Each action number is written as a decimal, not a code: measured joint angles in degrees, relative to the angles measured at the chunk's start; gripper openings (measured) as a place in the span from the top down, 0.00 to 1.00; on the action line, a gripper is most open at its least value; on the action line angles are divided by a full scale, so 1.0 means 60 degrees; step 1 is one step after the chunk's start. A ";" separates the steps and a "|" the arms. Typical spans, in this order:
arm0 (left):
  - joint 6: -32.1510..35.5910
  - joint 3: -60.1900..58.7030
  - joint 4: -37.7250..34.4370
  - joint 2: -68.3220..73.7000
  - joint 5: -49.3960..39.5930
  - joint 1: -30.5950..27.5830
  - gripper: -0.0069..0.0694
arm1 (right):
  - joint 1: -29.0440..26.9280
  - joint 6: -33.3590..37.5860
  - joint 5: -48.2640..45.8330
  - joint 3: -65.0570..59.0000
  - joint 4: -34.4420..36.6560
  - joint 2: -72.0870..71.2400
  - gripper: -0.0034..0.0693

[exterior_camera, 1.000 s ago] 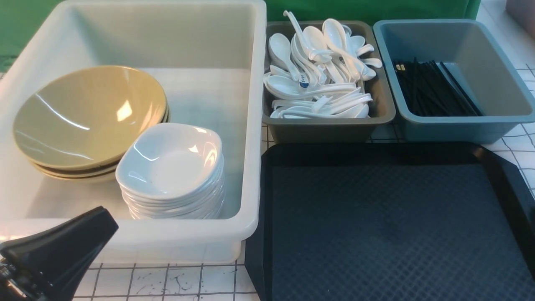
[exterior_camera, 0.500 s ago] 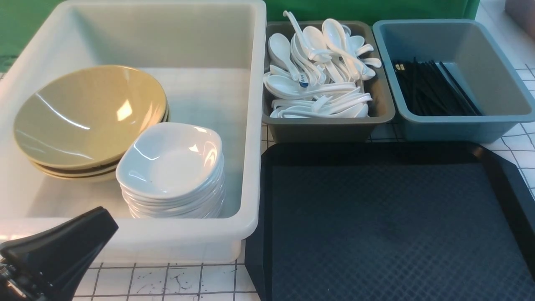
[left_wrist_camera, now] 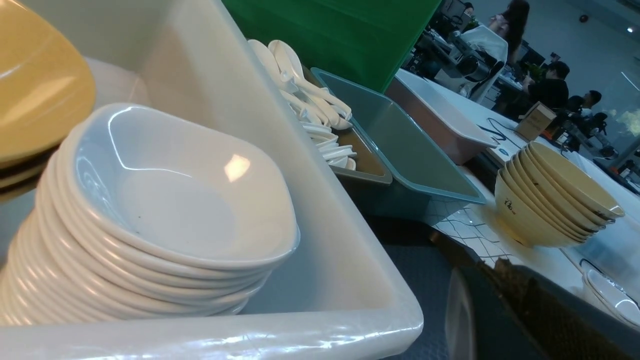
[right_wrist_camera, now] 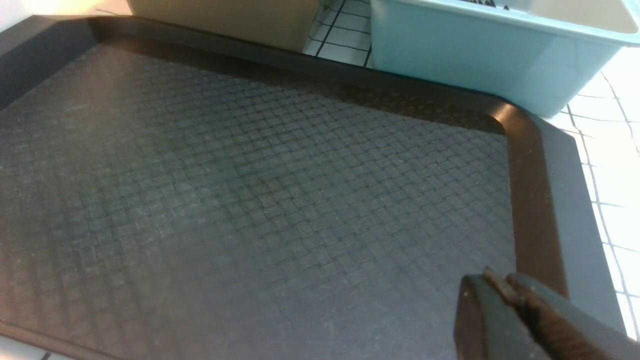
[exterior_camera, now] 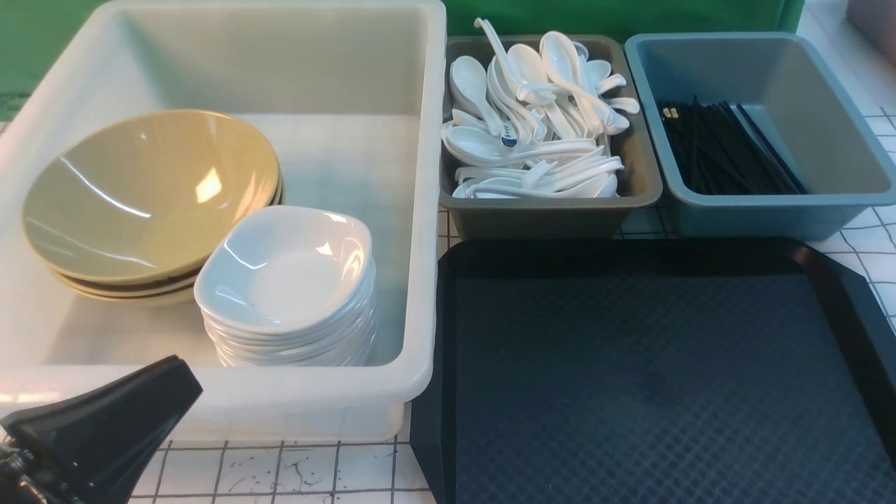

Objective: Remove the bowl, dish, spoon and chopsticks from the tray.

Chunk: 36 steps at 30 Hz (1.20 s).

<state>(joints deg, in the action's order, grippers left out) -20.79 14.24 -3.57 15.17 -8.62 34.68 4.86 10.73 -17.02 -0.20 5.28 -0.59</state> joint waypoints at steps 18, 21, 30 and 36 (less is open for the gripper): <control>0.0299 -0.0803 -0.0481 -0.0820 0.0539 -0.1980 0.91 | 0.0000 -0.0008 0.0022 -0.0008 0.0000 0.0000 0.85; 0.0316 -0.1599 -0.0791 -0.1729 0.0734 -0.3713 0.91 | 0.0000 -0.0008 0.0025 -0.0001 0.0000 0.0000 0.85; -0.0019 -0.2620 -0.1282 -0.2619 -0.1702 -0.5560 0.91 | 0.0000 -0.0008 0.0034 -0.0009 0.0000 0.0000 0.83; -0.0180 -0.2603 -0.1425 -0.2619 -0.1735 -0.5458 0.91 | 0.0000 -0.0008 0.0034 -0.0009 0.0000 0.0000 0.82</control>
<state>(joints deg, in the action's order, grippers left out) -21.87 -1.38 -12.12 -0.55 -19.03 1.94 4.86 10.68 -16.82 -0.25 5.28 -0.59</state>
